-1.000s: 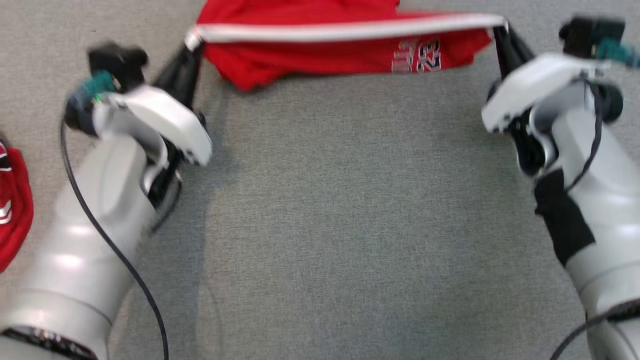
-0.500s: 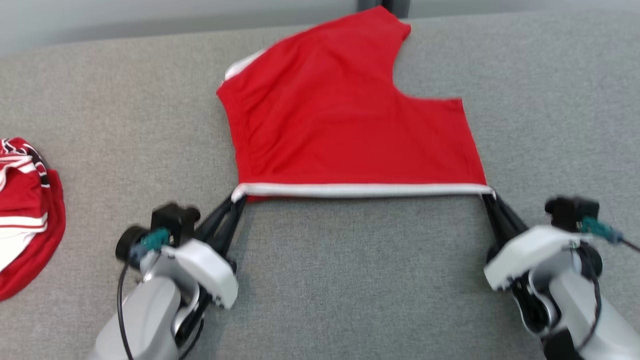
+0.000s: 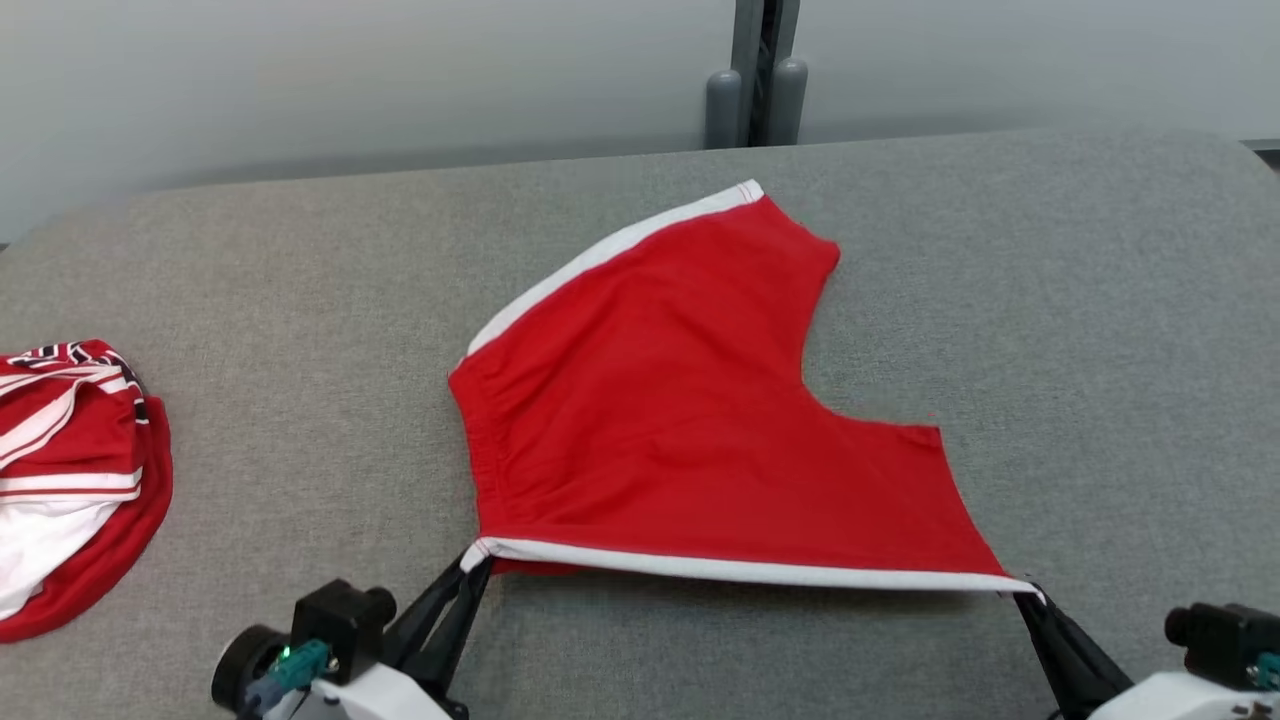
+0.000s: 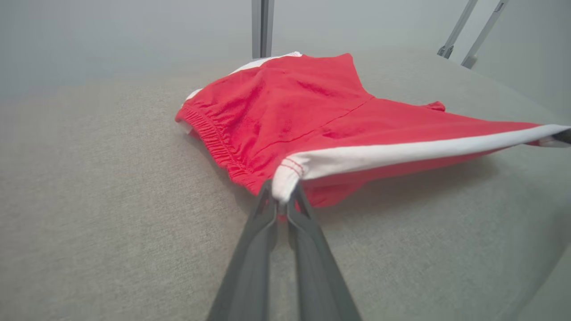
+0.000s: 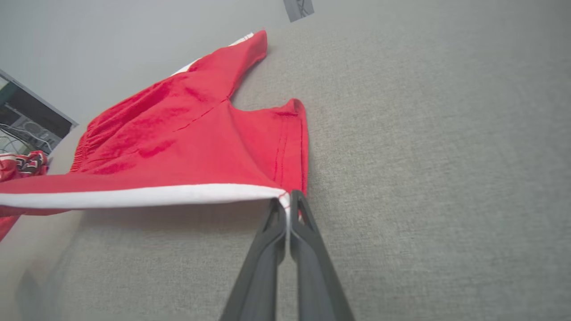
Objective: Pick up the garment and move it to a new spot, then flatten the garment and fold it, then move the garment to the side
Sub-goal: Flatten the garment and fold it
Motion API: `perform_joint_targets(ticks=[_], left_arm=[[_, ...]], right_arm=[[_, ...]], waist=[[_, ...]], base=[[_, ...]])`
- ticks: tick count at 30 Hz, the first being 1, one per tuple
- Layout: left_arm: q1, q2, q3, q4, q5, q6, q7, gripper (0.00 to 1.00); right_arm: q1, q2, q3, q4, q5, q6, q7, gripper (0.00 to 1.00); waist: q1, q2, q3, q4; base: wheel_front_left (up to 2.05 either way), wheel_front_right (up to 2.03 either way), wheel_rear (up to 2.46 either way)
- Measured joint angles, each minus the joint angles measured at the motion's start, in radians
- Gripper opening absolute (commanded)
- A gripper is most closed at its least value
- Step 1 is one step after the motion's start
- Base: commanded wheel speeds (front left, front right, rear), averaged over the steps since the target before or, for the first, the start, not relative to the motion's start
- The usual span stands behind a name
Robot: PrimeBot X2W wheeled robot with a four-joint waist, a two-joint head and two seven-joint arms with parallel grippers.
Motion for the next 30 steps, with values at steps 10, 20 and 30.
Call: perform_joint_targets(ticks=[10, 20, 30], left_arm=[[0.209, 0.077, 0.021, -0.366, -0.032, 0.162, 0.126, 0.0], [0.101, 0.059, 0.03, -0.357, -0.034, 0.128, 0.136, 0.0], [-0.15, -0.032, 0.04, -0.171, -0.061, 0.017, 0.091, 0.0]], right_arm=[[0.212, 0.102, -0.181, -0.393, -0.141, 0.0, 0.238, 0.0], [-0.062, 0.065, -0.198, -0.312, -0.214, 0.0, 0.219, 0.0], [-0.56, -0.083, -0.058, 0.025, -0.186, 0.0, 0.175, 0.0]], waist=[[0.0, 0.0, -0.009, -0.002], [0.0, 0.0, 0.047, 0.025], [0.0, 0.0, 0.16, 0.11]], base=[[0.0, 0.0, 0.0], [0.0, 0.0, 0.0], [0.0, 0.0, 0.0]])
